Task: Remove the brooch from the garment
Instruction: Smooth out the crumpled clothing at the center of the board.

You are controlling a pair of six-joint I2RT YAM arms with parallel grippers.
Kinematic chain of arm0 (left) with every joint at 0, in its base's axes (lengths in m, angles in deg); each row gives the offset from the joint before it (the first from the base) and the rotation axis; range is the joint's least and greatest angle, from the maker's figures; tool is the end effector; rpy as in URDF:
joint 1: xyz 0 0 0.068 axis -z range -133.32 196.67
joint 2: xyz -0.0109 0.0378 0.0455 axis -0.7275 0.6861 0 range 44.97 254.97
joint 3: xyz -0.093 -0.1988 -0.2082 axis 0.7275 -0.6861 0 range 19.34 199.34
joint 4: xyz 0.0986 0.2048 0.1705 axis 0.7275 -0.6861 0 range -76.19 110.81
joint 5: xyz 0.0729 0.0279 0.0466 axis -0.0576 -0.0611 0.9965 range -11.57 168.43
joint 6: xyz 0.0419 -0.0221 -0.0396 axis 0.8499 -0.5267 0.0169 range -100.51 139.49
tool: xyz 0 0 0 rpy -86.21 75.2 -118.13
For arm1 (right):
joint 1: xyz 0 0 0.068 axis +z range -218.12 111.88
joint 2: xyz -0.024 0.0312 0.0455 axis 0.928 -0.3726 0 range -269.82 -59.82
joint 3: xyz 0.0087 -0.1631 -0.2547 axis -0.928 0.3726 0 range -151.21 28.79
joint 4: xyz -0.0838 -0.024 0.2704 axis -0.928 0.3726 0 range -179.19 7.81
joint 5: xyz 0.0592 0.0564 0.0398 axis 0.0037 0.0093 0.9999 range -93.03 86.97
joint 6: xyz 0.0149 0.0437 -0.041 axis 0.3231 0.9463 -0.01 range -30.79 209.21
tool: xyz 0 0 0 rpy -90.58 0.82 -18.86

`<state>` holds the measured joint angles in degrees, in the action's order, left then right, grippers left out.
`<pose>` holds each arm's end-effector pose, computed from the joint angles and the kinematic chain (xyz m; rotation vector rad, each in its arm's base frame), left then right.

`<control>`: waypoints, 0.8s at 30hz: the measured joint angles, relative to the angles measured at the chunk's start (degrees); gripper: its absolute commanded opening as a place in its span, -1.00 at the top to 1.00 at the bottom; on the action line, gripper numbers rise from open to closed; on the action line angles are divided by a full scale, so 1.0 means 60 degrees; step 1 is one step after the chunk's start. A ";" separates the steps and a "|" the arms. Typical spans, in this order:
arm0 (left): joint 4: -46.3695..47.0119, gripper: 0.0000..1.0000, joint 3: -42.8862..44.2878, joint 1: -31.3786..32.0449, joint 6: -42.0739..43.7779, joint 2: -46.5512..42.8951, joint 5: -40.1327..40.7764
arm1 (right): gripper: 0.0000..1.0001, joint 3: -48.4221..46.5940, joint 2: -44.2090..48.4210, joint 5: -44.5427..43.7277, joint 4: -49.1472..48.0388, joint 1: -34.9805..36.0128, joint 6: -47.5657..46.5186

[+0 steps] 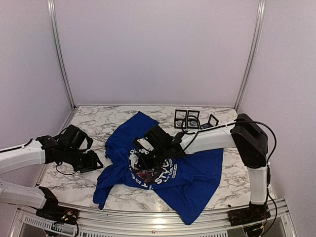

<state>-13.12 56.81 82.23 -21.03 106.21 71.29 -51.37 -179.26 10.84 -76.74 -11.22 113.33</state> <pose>0.1699 -0.1286 0.2166 -0.0684 2.7059 -0.6159 0.2555 0.4123 0.1527 -0.8583 2.5199 0.8456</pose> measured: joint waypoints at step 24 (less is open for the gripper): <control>0.3326 0.32 -0.1902 -0.0499 -0.0087 0.1566 -0.0586 | 0.53 -0.2725 -0.1188 -0.0146 0.0514 0.0528 -0.0579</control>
<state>6.84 45.40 79.23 -21.55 115.60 67.77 -67.72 -186.39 9.97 -73.66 -8.05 109.86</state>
